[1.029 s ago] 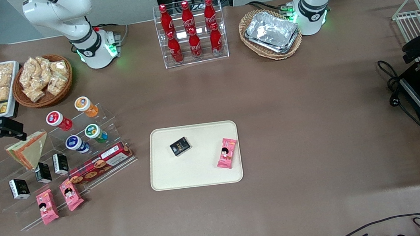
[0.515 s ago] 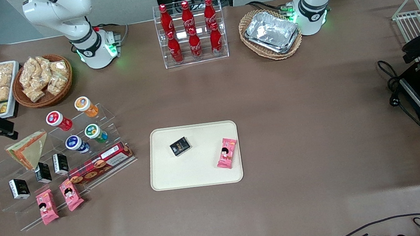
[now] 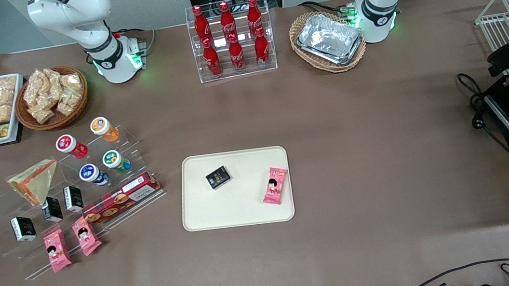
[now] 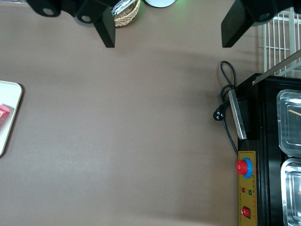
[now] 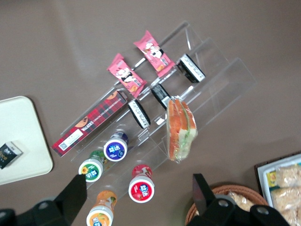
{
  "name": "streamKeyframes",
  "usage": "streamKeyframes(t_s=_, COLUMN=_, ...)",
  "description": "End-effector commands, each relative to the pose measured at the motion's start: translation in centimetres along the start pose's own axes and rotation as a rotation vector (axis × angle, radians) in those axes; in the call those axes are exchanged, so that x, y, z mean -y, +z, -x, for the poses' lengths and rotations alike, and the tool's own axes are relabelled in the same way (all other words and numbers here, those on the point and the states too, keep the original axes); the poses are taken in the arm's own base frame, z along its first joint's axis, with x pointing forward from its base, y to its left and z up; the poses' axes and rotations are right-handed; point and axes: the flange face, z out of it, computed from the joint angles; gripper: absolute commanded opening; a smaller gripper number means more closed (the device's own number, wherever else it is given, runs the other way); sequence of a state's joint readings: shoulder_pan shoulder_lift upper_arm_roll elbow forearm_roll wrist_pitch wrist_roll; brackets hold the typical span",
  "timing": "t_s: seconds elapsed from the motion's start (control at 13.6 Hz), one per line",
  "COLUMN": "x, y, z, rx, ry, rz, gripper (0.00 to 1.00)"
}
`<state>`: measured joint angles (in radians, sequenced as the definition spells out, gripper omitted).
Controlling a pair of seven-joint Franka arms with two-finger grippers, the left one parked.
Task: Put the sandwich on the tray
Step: 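Lower the right gripper over the sandwich and close on it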
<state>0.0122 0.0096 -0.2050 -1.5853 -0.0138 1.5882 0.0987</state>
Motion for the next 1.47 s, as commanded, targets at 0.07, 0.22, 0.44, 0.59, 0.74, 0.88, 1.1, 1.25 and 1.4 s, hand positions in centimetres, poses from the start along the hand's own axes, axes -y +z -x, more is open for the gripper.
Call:
streamKeyframes(t_s=0.07, x=-3.7, y=0.8, z=0.4, rx=0.03, ry=0.132, rz=0.031, gripper=1.0)
streamKeyframes(t_s=0.22, x=-4.0, y=1.5, z=0.1, rx=0.024, ry=0.134, rz=0.054, gripper=1.0)
streamKeyframes(t_s=0.44, x=-3.9, y=6.0, z=0.3, rx=0.021, ry=0.127, rz=0.047, gripper=1.0)
streamKeyframes(t_s=0.59, x=-3.8, y=10.0, z=1.0, rx=-0.007, ry=0.116, rz=0.036, gripper=1.0)
streamKeyframes(t_s=0.74, x=-3.8, y=13.4, z=1.3, rx=-0.013, ry=0.088, rz=0.037, gripper=1.0)
streamKeyframes(t_s=0.88, x=-4.7, y=15.9, z=1.7, rx=-0.019, ry=0.036, rz=0.041, gripper=1.0)
streamKeyframes(t_s=1.1, x=-6.0, y=17.7, z=1.9, rx=-0.025, ry=-0.005, rz=0.045, gripper=1.0)
streamKeyframes(t_s=1.25, x=-6.3, y=18.7, z=2.1, rx=-0.029, ry=-0.023, rz=0.068, gripper=1.0)
streamKeyframes(t_s=1.4, x=-6.3, y=20.1, z=2.2, rx=-0.043, ry=-0.024, rz=0.067, gripper=1.0)
